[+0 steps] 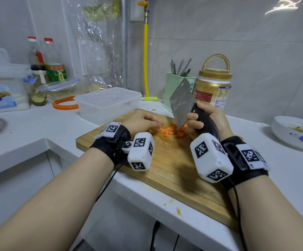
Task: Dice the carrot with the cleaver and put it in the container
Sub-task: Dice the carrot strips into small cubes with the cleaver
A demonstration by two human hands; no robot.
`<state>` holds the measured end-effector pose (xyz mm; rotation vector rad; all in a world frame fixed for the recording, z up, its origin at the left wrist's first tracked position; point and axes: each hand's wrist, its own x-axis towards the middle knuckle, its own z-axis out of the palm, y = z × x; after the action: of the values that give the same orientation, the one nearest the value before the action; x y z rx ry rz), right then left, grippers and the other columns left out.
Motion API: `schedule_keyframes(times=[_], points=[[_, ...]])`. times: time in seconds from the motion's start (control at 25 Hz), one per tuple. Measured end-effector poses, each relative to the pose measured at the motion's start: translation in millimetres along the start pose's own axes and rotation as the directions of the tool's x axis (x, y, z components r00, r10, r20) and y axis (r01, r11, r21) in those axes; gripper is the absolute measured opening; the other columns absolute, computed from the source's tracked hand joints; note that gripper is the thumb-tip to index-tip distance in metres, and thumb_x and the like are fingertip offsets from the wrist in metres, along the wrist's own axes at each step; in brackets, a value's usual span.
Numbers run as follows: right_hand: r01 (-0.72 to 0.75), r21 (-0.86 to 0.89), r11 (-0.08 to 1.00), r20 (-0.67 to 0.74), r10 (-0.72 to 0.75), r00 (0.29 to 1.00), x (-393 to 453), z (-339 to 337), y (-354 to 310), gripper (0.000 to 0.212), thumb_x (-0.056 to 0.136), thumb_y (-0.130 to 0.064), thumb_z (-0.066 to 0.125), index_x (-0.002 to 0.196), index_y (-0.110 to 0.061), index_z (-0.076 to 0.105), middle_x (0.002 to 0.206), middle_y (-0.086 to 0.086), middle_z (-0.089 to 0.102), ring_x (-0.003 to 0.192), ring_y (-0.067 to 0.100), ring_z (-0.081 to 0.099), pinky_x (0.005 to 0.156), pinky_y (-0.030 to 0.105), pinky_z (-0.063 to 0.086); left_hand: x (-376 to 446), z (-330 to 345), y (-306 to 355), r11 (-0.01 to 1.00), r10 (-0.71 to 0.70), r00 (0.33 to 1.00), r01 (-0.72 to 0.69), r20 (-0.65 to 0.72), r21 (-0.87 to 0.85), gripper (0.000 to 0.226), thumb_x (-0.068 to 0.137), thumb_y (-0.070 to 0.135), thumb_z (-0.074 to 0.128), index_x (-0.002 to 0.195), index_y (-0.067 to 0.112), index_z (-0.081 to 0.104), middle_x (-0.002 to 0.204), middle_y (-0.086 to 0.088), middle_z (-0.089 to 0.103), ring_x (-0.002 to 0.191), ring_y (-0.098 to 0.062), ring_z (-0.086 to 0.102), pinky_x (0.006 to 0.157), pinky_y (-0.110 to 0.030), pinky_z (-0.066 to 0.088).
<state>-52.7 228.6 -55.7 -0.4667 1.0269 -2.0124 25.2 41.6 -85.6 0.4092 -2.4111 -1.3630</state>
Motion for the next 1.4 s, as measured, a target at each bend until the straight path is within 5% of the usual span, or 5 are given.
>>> schedule_keyframes(times=[0.24,0.64,0.92,1.28,1.4], points=[[0.064,0.086,0.994,-0.009,-0.063,0.998,-4.7,-19.4,-18.2,0.022,0.093,-0.027,0.042,0.076,-0.015,0.035,0.05,-0.004,0.04,0.03,0.007,0.037,0.036,0.015,0.033,5.3,16.4,17.5,0.995,-0.08,0.997,0.081,0.013,-0.058,0.005,0.088,0.008,0.067,0.088,0.008,0.072,0.073,-0.003,0.066,0.054,-0.012,0.051,0.048,-0.019,0.042],[0.071,0.103,0.992,-0.025,-0.069,0.997,-18.4,-43.8,-42.5,0.048,0.091,-0.026,0.044,0.045,-0.015,0.047,0.045,-0.006,0.037,0.03,0.007,0.036,0.041,0.015,0.033,18.2,72.1,62.6,0.93,-0.064,0.993,0.023,0.1,0.366,0.015,0.077,0.021,0.077,0.075,0.007,0.074,0.068,-0.006,0.067,0.063,-0.015,0.058,0.066,-0.028,0.051],[0.07,0.147,0.987,-0.024,-0.067,0.997,-15.7,-42.4,-39.5,0.033,0.095,-0.026,0.039,0.064,-0.017,0.034,0.047,-0.006,0.039,0.03,0.007,0.037,0.043,0.014,0.034,17.5,78.8,69.5,0.822,-0.214,0.968,0.105,0.133,0.559,0.033,0.062,0.043,0.083,0.071,0.017,0.064,0.073,-0.001,0.065,0.066,-0.017,0.052,0.062,-0.027,0.042],[0.135,0.172,0.976,-0.037,-0.131,0.991,-13.5,-41.3,-32.9,0.025,0.094,-0.021,0.041,0.069,-0.018,0.037,0.049,-0.006,0.04,0.031,0.006,0.037,0.038,0.015,0.033,14.8,62.6,61.8,0.847,-0.128,0.991,0.125,-0.03,0.516,0.027,0.072,0.026,0.079,0.072,0.01,0.058,0.069,-0.005,0.055,0.068,-0.02,0.053,0.053,-0.027,0.04],[0.148,0.189,0.971,0.018,-0.155,0.988,-10.0,-35.9,-29.9,0.013,0.08,-0.019,0.05,0.077,-0.019,0.037,0.051,-0.006,0.042,0.032,0.006,0.039,0.039,0.016,0.036,16.4,36.7,54.8,0.855,-0.12,0.989,0.147,-0.087,0.497,0.023,0.072,0.024,0.081,0.077,0.005,0.068,0.078,-0.006,0.067,0.08,-0.024,0.064,0.066,-0.035,0.053]])
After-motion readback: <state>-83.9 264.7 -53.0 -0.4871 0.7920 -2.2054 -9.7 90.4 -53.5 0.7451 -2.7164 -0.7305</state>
